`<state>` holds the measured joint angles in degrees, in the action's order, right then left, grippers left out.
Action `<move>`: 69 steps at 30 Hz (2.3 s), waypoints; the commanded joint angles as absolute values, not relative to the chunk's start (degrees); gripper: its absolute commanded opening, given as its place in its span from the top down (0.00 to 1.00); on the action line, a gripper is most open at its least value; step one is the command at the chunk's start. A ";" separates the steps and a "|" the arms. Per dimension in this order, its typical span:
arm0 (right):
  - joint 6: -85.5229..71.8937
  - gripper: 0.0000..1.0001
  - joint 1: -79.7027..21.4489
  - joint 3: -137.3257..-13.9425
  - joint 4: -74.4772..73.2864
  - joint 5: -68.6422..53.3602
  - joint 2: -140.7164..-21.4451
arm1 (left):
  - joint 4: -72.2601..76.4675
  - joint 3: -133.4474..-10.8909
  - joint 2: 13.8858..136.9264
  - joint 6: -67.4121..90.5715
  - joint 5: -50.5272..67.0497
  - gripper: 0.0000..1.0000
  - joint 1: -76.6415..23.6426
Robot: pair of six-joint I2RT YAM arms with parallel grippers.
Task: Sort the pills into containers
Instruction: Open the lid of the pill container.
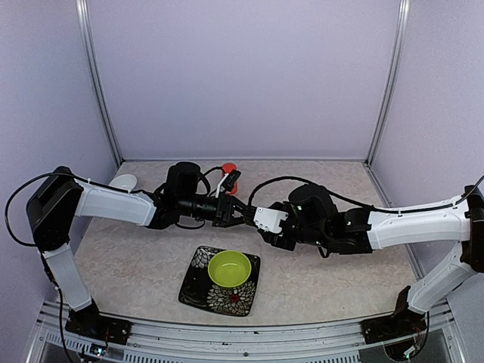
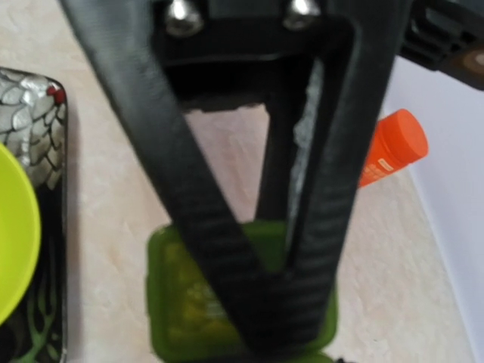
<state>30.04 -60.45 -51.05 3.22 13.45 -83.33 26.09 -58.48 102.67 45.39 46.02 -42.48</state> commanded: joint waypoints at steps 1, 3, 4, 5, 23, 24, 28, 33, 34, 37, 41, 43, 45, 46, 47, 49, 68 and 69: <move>32.46 0.50 -63.11 -52.56 2.21 16.92 -84.63 | 28.31 -57.24 101.22 47.19 42.67 0.77 -41.19; 33.22 0.50 -63.70 -52.54 2.54 18.39 -85.25 | 28.43 -56.99 101.24 47.32 42.55 0.77 -40.98; 33.49 0.50 -63.99 -52.45 2.67 19.06 -85.45 | 28.49 -56.91 101.17 47.43 42.49 0.77 -40.92; 33.79 0.50 -64.36 -52.35 2.94 19.53 -85.63 | 28.47 -56.90 101.19 47.41 42.44 0.77 -40.88; 33.52 0.64 -66.35 -52.77 4.72 18.41 -85.29 | 30.30 -55.48 101.37 48.66 42.10 0.77 -40.52; 32.30 0.64 -65.82 -53.20 3.42 16.22 -84.51 | 30.12 -55.46 101.35 48.56 42.06 0.77 -40.52; 28.71 0.61 -63.79 -55.30 -0.64 10.10 -82.68 | 29.88 -55.12 101.36 48.08 41.69 0.77 -40.52; 24.32 0.53 -61.59 -57.86 -4.52 4.87 -82.57 | 29.89 -54.84 101.35 47.75 41.15 0.77 -40.52; 23.49 0.52 -60.94 -58.11 -4.90 4.25 -82.48 | 29.82 -54.84 101.26 47.66 41.01 0.77 -40.52; 21.37 0.49 -58.97 -58.57 -6.15 -1.64 -82.24 | 29.40 -54.84 101.18 47.31 40.76 0.78 -40.61; 19.53 0.47 -56.52 -58.81 -6.98 -5.39 -81.41 | 28.68 -54.75 100.96 46.87 40.49 0.78 -40.54; 19.72 0.45 -56.33 -58.93 -7.39 -5.14 -81.02 | 28.58 -54.67 100.90 46.80 40.36 0.78 -40.56; 21.16 0.39 -56.34 -58.66 -7.82 -4.33 -80.79 | 28.65 -54.56 100.86 47.11 40.15 0.78 -40.43; 22.45 0.36 -56.46 -58.38 -7.82 -3.03 -80.85 | 28.82 -54.58 101.00 47.46 40.11 0.78 -40.43; 23.59 0.34 -56.89 -57.88 -7.48 -0.87 -81.00 | 29.12 -54.58 101.05 47.92 40.10 0.78 -40.43; 26.50 0.29 -58.25 -56.30 -5.81 4.13 -81.28 | 29.98 -54.38 101.30 49.22 40.14 0.78 -40.43; 36.56 0.26 -61.85 -54.93 7.87 24.38 -89.75 | 33.19 -53.45 100.56 52.80 40.15 0.81 -41.04; 37.02 0.27 -62.00 -54.99 7.96 24.43 -90.19 | 33.33 -53.37 100.59 52.86 40.19 0.81 -41.04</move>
